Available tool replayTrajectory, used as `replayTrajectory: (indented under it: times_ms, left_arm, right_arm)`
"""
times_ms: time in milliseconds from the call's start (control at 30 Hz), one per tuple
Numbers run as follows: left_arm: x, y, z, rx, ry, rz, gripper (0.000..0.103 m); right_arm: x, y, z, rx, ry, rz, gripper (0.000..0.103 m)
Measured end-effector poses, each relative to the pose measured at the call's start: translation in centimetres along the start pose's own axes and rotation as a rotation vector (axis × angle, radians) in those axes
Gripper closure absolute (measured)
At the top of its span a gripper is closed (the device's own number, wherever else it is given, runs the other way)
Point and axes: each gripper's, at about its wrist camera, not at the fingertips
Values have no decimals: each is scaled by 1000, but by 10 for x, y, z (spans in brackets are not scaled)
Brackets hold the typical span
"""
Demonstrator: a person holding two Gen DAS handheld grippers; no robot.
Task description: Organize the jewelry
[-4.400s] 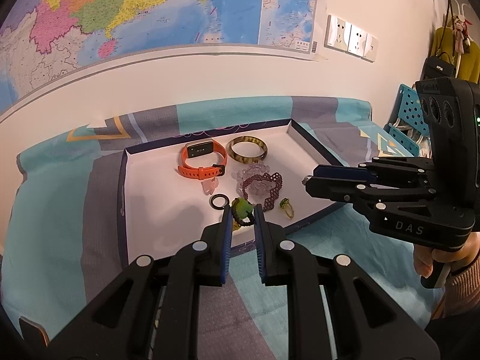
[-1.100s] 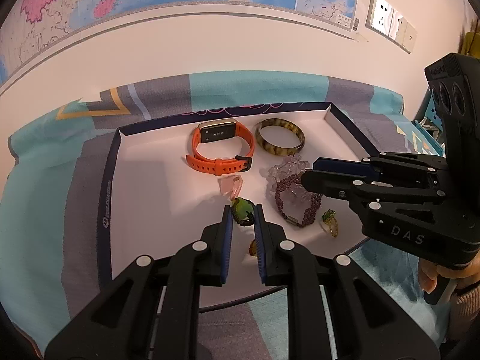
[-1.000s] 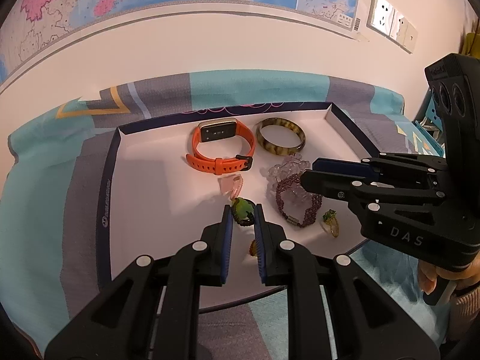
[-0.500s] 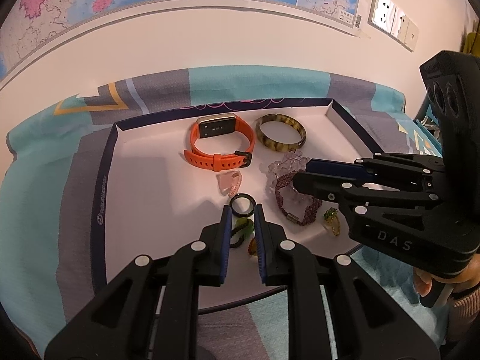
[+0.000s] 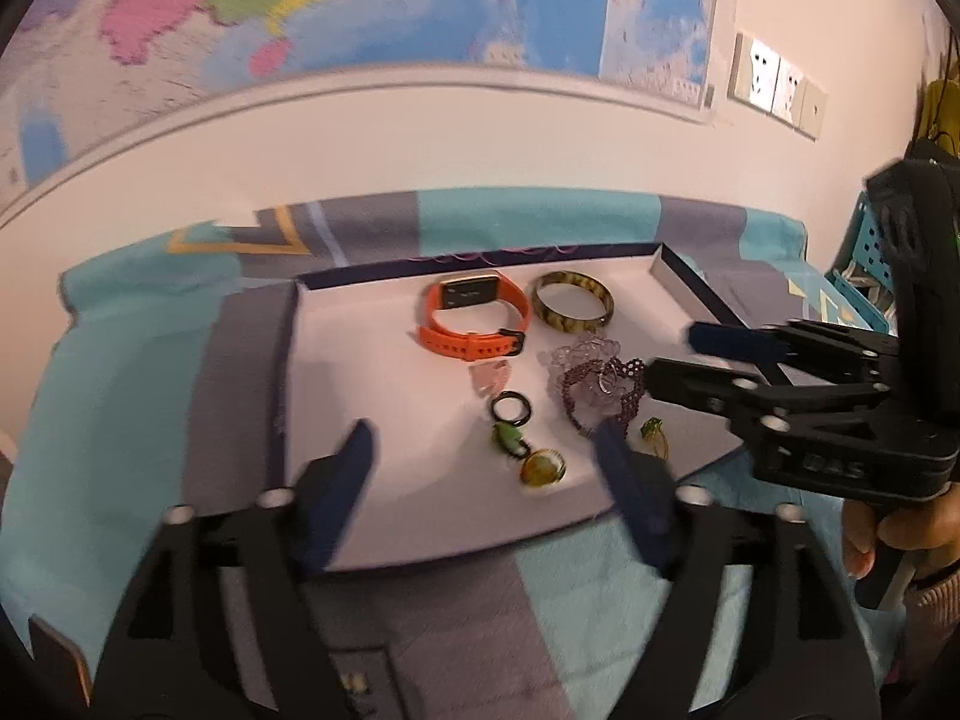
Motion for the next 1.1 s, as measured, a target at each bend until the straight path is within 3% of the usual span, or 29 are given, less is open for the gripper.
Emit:
replayTrajectory:
  times_ms: [67,233,667,1100]
  left_arm:
    - [3,11,-10,-24,12,27,6]
    - [9,28,-31,-51,46,84,6]
    - [0,46,-64,-24,87,106,6]
    - [-8,50,-77,0,84,126,6]
  right_arm:
    - [4,10,-9,-22,0,-11,29]
    - [16,25,-32,-48,2,-35,6]
    - [31,40,-83,-47,-56,-102,7]
    - [41,38,-98,-22,-67,-105,7]
Point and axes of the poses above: each gripper's, at about its wrist camera, not at the fingertips, and y roughly against the way its jaws point, x to its left, z to its top, and after that the axes turned 12 degrees about x, right-handed
